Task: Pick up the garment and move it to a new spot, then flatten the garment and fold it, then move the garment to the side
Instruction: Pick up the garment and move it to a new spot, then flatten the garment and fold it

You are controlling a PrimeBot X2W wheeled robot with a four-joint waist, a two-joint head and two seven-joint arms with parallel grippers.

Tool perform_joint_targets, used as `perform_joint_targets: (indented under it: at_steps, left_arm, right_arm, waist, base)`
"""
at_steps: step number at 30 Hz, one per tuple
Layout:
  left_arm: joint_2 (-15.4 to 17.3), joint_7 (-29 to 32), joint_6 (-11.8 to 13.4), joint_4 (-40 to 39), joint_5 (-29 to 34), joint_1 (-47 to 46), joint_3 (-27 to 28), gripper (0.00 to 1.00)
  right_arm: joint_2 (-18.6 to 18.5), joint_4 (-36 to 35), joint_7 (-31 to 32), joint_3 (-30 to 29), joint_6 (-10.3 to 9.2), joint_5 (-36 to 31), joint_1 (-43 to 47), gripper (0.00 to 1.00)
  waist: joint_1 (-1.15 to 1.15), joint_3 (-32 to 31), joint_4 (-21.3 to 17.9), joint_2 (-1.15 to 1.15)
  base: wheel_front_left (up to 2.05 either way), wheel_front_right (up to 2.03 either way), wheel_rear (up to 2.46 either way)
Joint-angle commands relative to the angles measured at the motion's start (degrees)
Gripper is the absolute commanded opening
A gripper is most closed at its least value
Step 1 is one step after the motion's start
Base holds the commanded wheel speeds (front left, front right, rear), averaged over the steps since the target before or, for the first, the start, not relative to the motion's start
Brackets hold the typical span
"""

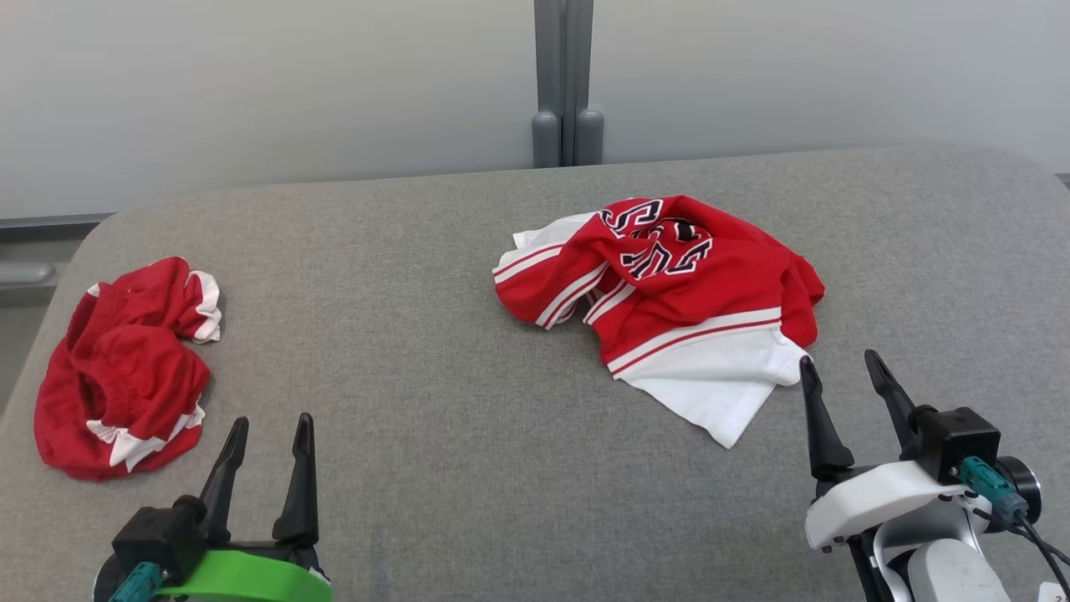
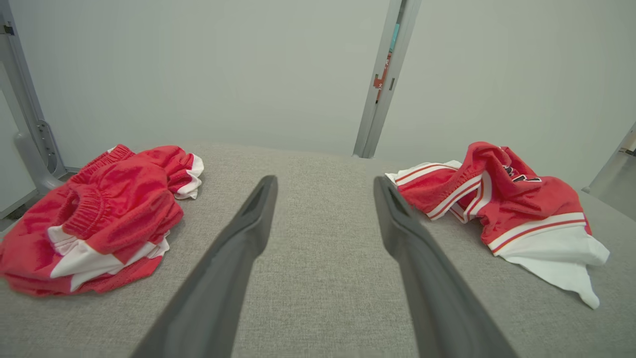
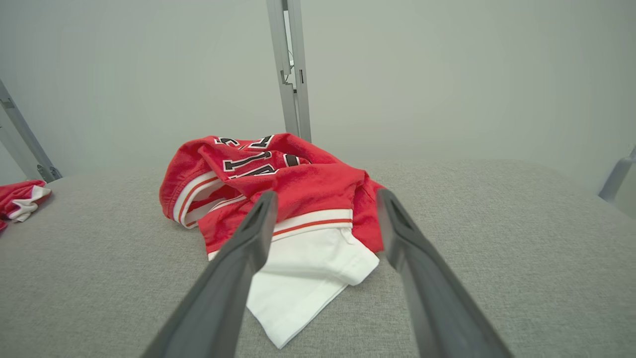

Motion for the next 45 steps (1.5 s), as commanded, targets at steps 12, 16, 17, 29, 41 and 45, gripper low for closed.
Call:
perform_joint_targets:
  at_steps: [12, 16, 17, 29, 41, 45]
  left_arm:
    - [0.35, -0.04, -0.53, 1.57, -0.06, 0.53, -0.29, 1.0]
    - [0.22, -0.03, -0.4, 1.66, 0.07, 0.25, -0.36, 1.0]
    - [0.2, -0.04, -0.34, 1.66, 0.09, 0.14, -0.34, 1.0]
    - [-0.16, 3.8, -1.19, 4.69, -1.26, -4.89, -3.03, 1.0]
    - [-4.07, 8.79, -2.43, 19.56, -5.33, -18.17, -14.25, 1.0]
    - [-4.98, 9.33, -2.45, 25.16, -8.18, -21.88, -16.53, 1.0]
  right_arm:
    - [-0.16, 0.01, 0.32, 0.03, -0.02, 0.27, 0.91, 1.0]
    - [-0.15, -0.21, 0.25, -0.01, -0.02, 0.41, 1.0, 1.0]
    - [-0.15, -0.23, 0.3, 0.05, -0.02, 0.42, 1.0, 1.0]
    - [-0.15, -0.76, 1.0, 1.85, -0.02, 0.16, -0.78, 1.0]
    - [-0.15, -1.22, 0.79, 4.11, -0.02, 0.27, -3.27, 1.0]
    - [-0.13, -0.86, 0.19, 4.7, -0.02, 0.83, -4.06, 1.0]
  waist:
    - [0.0, -0.14, -0.4, 0.0]
    - [0.0, -0.07, -0.5, 0.0]
    - [0.0, -0.05, -0.51, 0.0]
    - [0.0, 1.88, -4.22, 0.0]
    - [0.0, 7.05, -16.1, 0.0]
    - [0.0, 8.46, -19.92, 0.0]
  base:
    - [0.0, 0.0, 0.0]
    - [0.0, 0.0, 0.0]
    - [0.0, 0.0, 0.0]
    - [0.0, 0.0, 0.0]
    - [0.0, 0.0, 0.0]
    - [0.0, 0.0, 0.0]
